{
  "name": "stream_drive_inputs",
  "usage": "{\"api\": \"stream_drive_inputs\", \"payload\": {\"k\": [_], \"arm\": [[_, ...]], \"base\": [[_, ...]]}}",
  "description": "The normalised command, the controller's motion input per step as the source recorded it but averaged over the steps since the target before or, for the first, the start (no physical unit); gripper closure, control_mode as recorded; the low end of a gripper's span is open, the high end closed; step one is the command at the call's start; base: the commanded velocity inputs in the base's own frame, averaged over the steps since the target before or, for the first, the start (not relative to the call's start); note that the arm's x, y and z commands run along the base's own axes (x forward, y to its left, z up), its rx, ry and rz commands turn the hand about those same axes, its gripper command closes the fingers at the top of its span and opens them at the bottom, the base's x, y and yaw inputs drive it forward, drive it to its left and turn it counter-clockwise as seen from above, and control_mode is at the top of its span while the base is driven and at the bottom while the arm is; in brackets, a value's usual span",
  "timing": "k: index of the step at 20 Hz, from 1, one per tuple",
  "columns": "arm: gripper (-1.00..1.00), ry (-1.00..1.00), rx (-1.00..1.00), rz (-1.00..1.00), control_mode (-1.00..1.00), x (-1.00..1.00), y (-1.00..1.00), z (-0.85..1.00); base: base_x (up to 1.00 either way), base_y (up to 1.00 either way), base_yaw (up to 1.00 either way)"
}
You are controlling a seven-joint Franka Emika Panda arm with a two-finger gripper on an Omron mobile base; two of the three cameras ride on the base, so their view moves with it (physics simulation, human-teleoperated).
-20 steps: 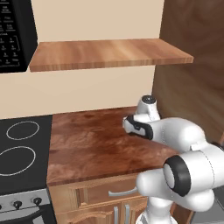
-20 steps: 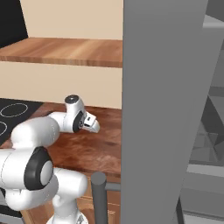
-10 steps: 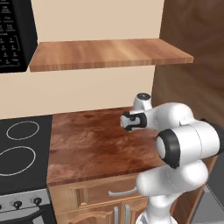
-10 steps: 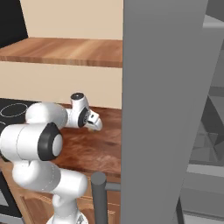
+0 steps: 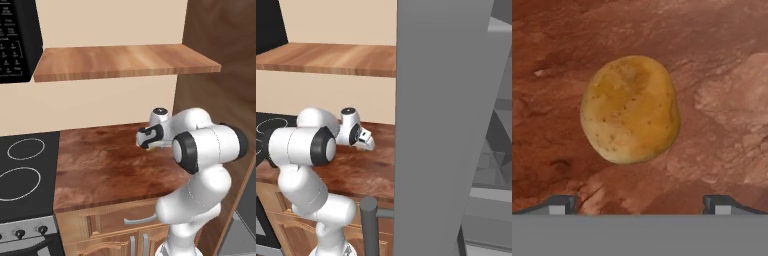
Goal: Place the potato in the correct fridge rack based on whether it is a fruit or vegetable. Finally, close the fridge door.
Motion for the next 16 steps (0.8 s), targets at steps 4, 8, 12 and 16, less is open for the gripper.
{"api": "stream_drive_inputs", "payload": {"k": [4, 8, 12, 16], "arm": [[-1.00, 0.00, 0.00, 0.00, -1.00, 0.25, 0.00, -0.19], [-1.00, 0.00, 0.00, 0.00, -1.00, 0.27, 0.00, -0.16], [-1.00, 0.00, 0.00, 0.00, -1.00, 0.28, 0.00, -0.17], [-1.00, 0.00, 0.00, 0.00, -1.00, 0.29, 0.00, -0.16]], "base": [[0.00, 0.00, 0.00], [0.00, 0.00, 0.00], [0.00, 0.00, 0.00], [0.00, 0.00, 0.00]]}}
